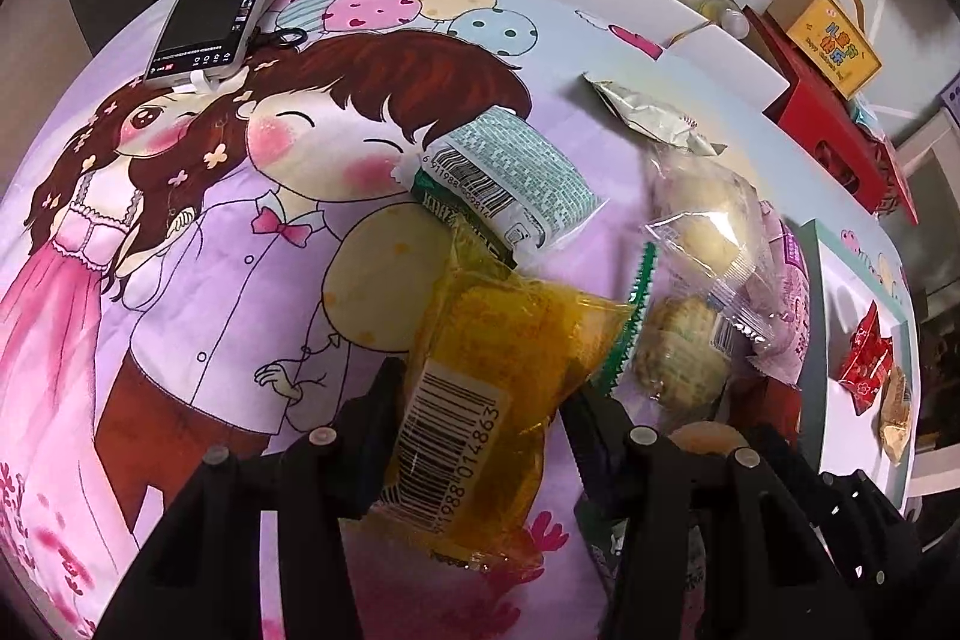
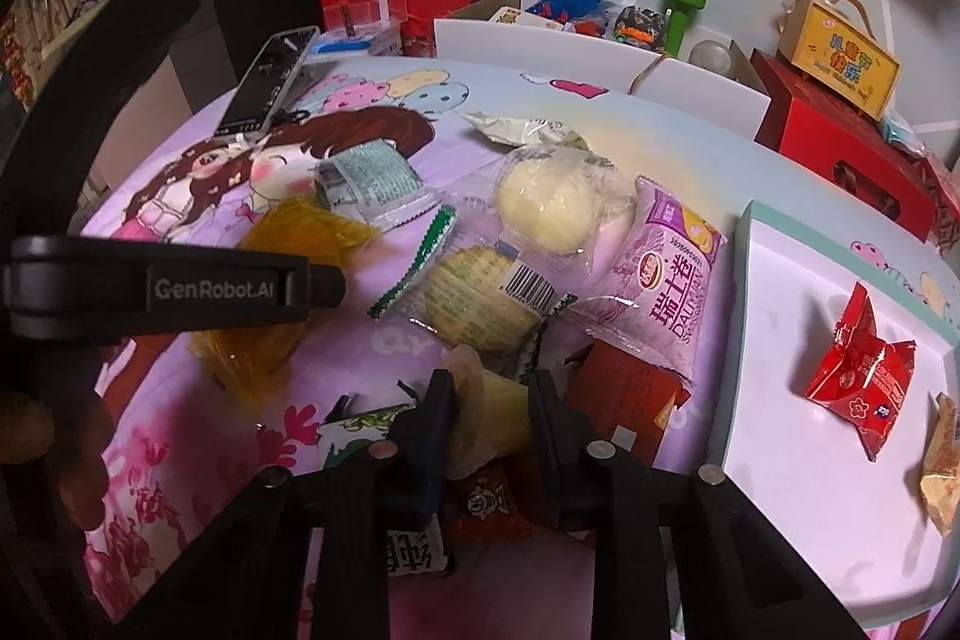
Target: Organize snacks
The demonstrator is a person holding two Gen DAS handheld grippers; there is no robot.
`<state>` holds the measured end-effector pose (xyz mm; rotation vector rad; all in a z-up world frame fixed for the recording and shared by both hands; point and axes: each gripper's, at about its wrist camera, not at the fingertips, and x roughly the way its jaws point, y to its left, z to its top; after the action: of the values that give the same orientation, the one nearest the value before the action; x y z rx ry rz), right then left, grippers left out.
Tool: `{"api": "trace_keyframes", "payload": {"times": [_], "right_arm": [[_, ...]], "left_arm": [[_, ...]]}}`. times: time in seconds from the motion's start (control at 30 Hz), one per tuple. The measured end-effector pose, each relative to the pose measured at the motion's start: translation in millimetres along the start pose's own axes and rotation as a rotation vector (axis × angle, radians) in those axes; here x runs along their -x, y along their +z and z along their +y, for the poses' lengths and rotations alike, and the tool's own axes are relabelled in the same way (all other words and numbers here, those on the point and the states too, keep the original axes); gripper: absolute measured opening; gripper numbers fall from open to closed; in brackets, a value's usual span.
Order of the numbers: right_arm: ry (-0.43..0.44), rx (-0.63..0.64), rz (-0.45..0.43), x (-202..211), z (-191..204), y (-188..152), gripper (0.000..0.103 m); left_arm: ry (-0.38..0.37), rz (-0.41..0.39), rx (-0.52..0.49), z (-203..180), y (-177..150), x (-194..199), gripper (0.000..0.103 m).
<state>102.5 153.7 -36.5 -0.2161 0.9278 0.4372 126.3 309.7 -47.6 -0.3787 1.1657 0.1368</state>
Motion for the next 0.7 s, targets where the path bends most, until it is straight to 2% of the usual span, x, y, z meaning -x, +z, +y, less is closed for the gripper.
{"api": "trace_keyframes", "payload": {"times": [0.3, 0.4, 0.7], "right_arm": [[0.015, -0.03, -0.04, 11.0, -4.1, 4.5, 0.018], [0.019, -0.042, -0.051, 14.7, -6.8, 5.8, 0.007], [0.028, -0.029, -0.051, 14.9, -5.6, 4.8, 0.006]], "left_arm": [[0.006, -0.022, 0.008, 3.6, -0.5, 9.7, 0.051], [0.008, -0.031, 0.009, 3.9, -0.5, 13.6, 0.05], [0.014, -0.043, 0.002, 0.4, -1.4, 17.9, 0.05]]}}
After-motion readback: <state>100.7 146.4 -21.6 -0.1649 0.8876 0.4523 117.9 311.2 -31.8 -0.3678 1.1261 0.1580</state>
